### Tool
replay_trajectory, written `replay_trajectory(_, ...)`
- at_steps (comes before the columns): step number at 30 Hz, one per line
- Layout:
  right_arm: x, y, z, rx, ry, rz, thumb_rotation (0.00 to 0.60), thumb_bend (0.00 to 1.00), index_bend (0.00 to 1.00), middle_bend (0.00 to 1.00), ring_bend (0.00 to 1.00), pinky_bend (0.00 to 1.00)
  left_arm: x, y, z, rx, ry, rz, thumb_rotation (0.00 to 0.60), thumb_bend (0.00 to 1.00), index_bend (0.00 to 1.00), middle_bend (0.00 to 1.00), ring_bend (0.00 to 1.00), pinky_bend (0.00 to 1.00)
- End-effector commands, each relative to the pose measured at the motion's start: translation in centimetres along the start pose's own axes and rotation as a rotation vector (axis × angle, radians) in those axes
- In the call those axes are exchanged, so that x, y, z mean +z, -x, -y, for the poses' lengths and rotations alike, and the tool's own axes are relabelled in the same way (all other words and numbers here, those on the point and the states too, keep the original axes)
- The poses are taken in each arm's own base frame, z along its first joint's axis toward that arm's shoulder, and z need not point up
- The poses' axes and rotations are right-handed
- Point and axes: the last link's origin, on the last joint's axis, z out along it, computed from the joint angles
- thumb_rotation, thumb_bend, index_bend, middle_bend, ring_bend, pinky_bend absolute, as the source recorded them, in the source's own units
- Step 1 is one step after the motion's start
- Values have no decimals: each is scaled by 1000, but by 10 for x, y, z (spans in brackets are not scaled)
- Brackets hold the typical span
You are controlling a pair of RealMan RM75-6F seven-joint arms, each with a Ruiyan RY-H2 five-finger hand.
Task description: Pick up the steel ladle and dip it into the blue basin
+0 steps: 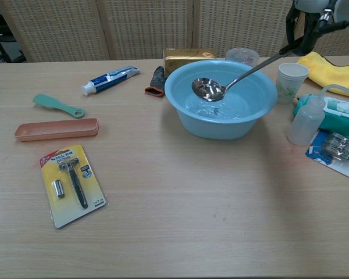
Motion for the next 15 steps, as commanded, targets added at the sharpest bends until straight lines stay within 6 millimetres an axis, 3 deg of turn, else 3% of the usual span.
replay_trajectory(1, -1, -7, 2, 11, 0, -7, 600, 1000, 825, 944, 864, 1000, 0, 0, 0, -3, -1, -1, 600, 0, 0, 0, 0, 0)
replay_trajectory(15, -2, -19, 9, -11, 23, -27, 600, 1000, 825, 944, 864, 1000, 0, -2, 1, -7, 1, -4, 600, 0, 0, 0, 0, 0)
